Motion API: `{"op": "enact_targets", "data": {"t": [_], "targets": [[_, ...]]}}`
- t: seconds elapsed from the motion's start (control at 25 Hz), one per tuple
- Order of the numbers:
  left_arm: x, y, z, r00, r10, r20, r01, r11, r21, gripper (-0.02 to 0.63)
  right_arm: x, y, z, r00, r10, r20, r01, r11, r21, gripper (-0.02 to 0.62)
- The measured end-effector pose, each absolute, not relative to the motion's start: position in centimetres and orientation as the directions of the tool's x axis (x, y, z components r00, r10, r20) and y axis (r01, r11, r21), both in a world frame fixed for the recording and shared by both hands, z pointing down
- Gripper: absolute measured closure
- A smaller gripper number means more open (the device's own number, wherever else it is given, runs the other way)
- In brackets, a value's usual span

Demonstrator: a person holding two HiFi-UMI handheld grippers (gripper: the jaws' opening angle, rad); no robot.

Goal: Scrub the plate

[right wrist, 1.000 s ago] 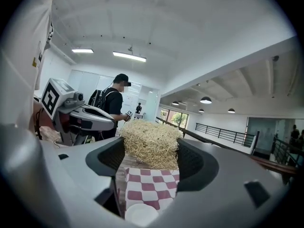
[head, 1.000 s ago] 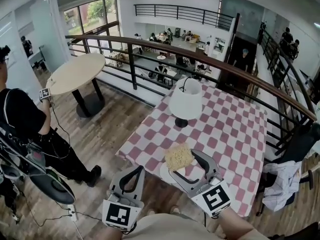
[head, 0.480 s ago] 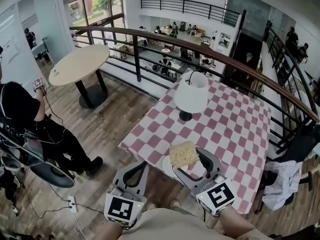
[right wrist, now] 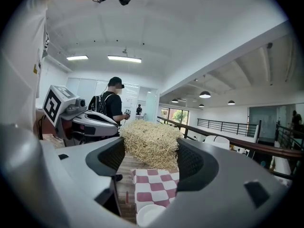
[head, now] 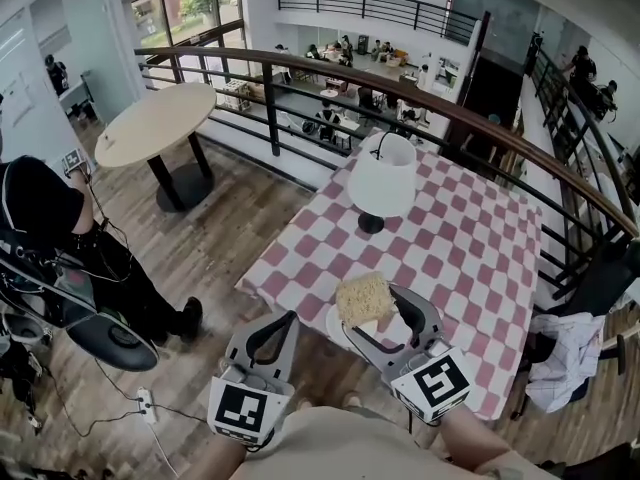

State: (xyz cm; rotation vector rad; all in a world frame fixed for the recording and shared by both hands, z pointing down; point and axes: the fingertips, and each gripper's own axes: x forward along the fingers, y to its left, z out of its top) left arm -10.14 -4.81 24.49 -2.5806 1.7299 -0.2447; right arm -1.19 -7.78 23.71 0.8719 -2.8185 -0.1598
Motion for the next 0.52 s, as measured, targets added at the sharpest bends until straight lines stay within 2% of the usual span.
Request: {"op": "enact_targets", "data": {"t": [0.52], "targets": [[-10.23,-5.84,24.33,0.401,-0.91,0.103,-0.9,-0.413,-0.139,0.592,-1.63,-8.38,22.96,-0.799,-0.589,0.123,-0.57,0.807,0.154,0.265]]}}
